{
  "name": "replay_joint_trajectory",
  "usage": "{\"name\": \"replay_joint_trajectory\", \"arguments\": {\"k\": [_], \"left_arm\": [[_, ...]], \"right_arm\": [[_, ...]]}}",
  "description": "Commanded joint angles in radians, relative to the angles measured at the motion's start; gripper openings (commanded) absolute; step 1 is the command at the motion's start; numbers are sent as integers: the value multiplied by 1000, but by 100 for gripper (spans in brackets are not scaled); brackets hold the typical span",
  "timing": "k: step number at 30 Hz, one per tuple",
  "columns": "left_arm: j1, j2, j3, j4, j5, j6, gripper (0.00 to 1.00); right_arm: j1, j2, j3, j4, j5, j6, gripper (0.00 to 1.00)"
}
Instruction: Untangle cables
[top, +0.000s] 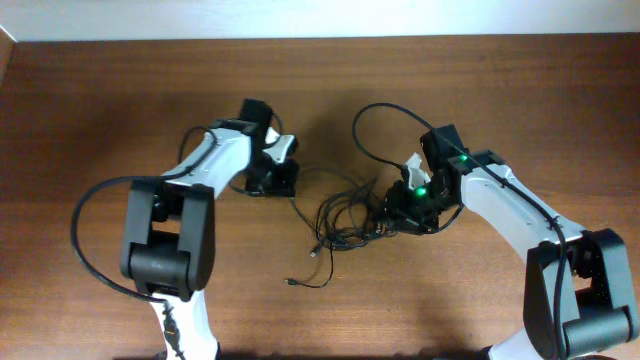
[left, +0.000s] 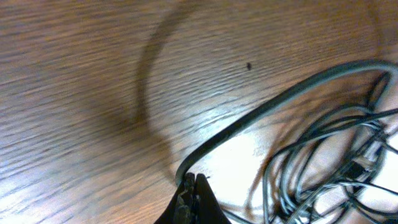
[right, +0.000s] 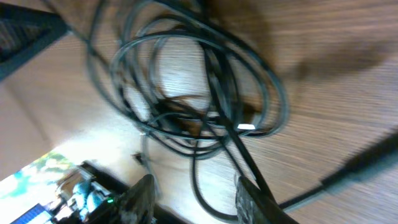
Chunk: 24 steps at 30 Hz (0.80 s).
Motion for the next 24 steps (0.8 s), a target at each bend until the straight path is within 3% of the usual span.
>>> {"name": "replay_joint_trajectory", "arguments": {"k": [1,4,6,8,12,16,24], "left_arm": [[35,-6,-3,-20,158,45,0],[16,-6,-3,-43,310,229,0],[-6,-6,-3,-40,306,235,0],[-20,-6,-3,-32,298,243,0],[-34,-6,-3,-30,275,243,4],[-35,-6,-3,-30,276,243,15],[-101,-6,-3,1,216,243,20]], "right_arm": [[8,-12,-5,17,-84,55,41],[8,-12,-5,19,-84,176,36],[8,-12,-5,35,-108,297,36],[8,-13,-5,3,-228,320,34],[8,-12,-5,-71,-205,346,32],[8,-12,-5,-191,-92,346,33],[24,-12,-8,-151,84,475,43]]}}
